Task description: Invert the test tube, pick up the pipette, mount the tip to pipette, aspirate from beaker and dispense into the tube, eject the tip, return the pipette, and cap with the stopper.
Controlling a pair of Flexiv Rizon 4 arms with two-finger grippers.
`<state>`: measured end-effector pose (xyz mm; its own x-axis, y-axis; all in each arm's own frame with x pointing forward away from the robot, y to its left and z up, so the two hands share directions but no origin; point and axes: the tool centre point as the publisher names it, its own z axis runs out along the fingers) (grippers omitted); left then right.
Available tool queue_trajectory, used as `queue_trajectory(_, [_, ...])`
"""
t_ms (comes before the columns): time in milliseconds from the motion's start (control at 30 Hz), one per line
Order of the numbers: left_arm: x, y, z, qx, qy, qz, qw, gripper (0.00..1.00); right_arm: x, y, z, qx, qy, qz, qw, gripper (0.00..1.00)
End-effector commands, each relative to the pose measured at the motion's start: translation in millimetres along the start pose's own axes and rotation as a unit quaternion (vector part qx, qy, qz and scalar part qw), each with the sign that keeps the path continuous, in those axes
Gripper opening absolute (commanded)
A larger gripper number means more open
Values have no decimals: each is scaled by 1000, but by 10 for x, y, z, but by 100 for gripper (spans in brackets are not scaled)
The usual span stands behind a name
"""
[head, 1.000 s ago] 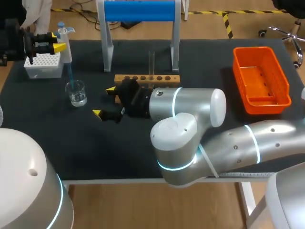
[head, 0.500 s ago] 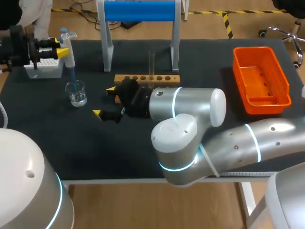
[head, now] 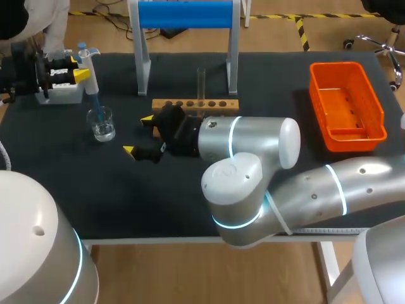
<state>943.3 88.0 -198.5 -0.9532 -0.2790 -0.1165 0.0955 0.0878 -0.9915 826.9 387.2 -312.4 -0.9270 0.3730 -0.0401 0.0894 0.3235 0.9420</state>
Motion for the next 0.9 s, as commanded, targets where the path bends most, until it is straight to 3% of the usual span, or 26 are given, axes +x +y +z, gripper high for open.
queue_trajectory(33, [0, -5, -6, -1, 0, 0, 1000, 0, -1, -1, 2, 1, 0, 0, 1000, 100])
queue_trajectory(900, [7, 29, -23, 2, 1, -6, 1000, 0, -1, -1, 2, 1, 0, 0, 1000, 100])
